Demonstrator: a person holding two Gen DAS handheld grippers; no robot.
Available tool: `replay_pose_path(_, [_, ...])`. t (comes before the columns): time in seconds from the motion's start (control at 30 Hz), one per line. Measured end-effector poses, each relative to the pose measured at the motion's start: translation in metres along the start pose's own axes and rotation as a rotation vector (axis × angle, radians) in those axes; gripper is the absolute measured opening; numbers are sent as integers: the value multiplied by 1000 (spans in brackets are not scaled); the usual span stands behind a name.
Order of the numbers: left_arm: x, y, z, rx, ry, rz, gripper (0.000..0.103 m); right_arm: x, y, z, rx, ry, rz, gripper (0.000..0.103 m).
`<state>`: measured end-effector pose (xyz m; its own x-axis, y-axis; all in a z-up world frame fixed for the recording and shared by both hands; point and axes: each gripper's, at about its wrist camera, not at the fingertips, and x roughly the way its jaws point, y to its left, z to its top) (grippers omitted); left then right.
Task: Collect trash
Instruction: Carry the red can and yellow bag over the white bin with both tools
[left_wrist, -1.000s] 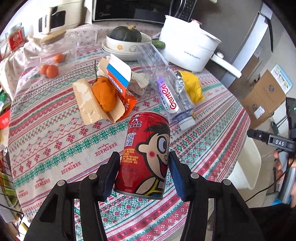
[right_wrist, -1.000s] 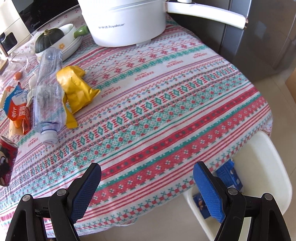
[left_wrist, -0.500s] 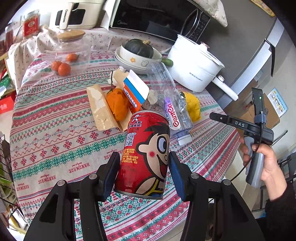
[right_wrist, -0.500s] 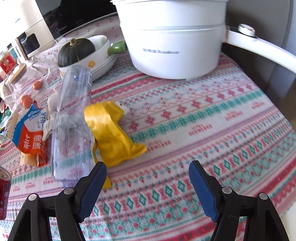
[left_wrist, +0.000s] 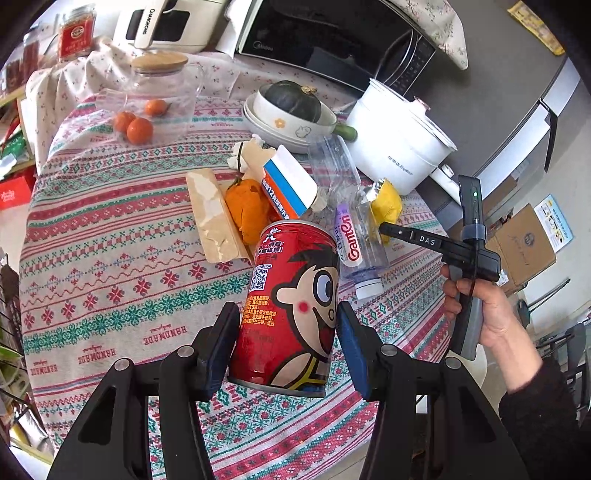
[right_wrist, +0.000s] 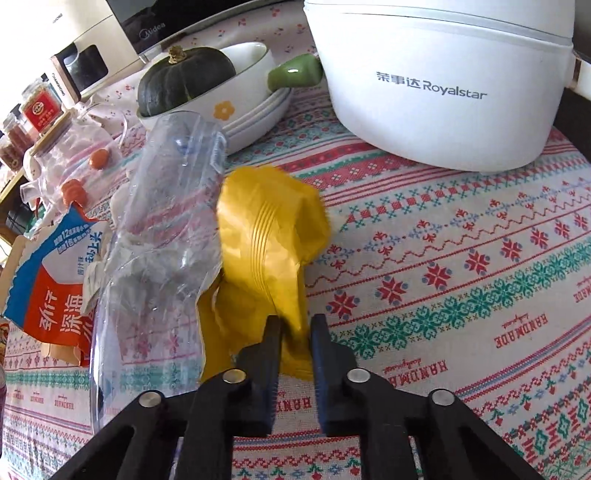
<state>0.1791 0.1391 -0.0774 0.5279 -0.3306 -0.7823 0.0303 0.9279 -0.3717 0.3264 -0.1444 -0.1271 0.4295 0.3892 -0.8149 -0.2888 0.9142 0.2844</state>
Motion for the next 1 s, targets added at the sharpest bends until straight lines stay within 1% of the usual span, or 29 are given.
replay_pose_path(0.07, [0, -2, 0, 1, -3, -4, 56, -7, 1, -4, -20, -3, -21, 6])
replay_pose_path(0.17, [-2, -6, 1, 7, -11, -13, 56, -24, 2, -10, -29, -14, -26, 5])
replay_pose_path(0.27, [-4, -13, 0, 11, -21, -24, 56, -52, 1, -20, -45, -26, -33, 5])
replay_pose_path(0.43, [-8, -33, -4, 46, -36, -46, 56, -105, 4, -38, -97, -34, -92, 5])
replay_pose_path(0.57, [-11, -52, -9, 76, -42, -71, 56, -147, 5, -59, -86, -54, -124, 5])
replay_pose_path(0.67, [-12, -67, -16, 102, -36, -85, 56, -169, 7, -77, -61, -66, -137, 5])
replay_pose_path(0.8, [-11, -89, -28, 154, -20, -99, 56, -186, 9, -106, -28, -72, -132, 5])
replay_pose_path(0.87, [-8, -99, -35, 183, -11, -101, 56, -188, 6, -121, -11, -61, -128, 5])
replay_pose_path(0.93, [-5, -107, -42, 203, 2, -106, 56, -188, 0, -131, 23, -22, -135, 5])
replay_pose_path(1.0, [-2, -113, -47, 222, 12, -106, 56, -194, -3, -134, 28, -33, -123, 5])
